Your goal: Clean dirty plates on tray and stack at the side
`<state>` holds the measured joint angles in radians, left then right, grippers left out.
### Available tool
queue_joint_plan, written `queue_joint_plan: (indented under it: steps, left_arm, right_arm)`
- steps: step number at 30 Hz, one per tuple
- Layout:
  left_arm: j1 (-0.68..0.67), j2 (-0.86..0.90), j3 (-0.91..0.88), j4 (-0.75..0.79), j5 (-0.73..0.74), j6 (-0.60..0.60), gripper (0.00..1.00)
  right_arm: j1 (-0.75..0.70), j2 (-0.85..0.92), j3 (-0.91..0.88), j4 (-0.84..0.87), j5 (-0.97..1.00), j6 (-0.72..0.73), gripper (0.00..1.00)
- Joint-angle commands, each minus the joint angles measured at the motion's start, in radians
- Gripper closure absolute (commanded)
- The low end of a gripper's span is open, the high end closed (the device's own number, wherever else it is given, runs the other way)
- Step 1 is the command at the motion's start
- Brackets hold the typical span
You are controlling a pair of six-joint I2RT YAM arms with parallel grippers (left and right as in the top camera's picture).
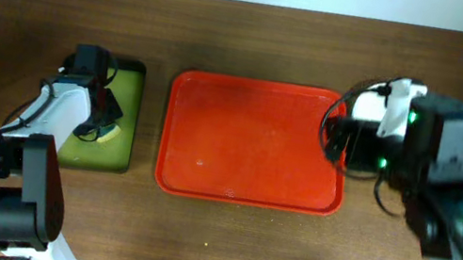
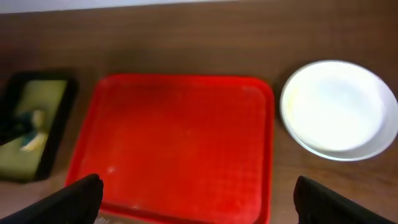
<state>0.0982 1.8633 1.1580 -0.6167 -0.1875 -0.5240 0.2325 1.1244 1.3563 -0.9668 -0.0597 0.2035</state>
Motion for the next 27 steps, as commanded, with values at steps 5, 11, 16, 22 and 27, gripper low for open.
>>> queue_joint_plan:
  steps: [5,11,16,22,27]
  left_arm:
    - [0.04,-0.2,0.17,-0.22,0.143,0.055,0.8]
    - [0.04,-0.435,0.206,-0.398,0.288,0.055,0.0]
    - [0.04,-0.615,0.203,-0.661,0.289,0.055,0.0]
    - [-0.018,-0.865,0.111,-0.712,0.333,0.133,0.0]
    - [-0.085,-1.211,-0.074,-0.637,0.33,0.112,0.0]
  right_arm:
    - [0.151,-0.169,0.005,-0.071,0.129,0.05,0.01]
    - [0.169,-0.28,-0.013,-0.229,0.131,0.133,0.01]
    - [0.168,-0.48,-0.187,-0.246,0.121,0.175,0.01]
    - [0.168,-0.666,-0.348,-0.169,0.121,0.184,0.01]
    - [0.168,-0.672,-0.383,-0.137,0.121,0.183,0.01]
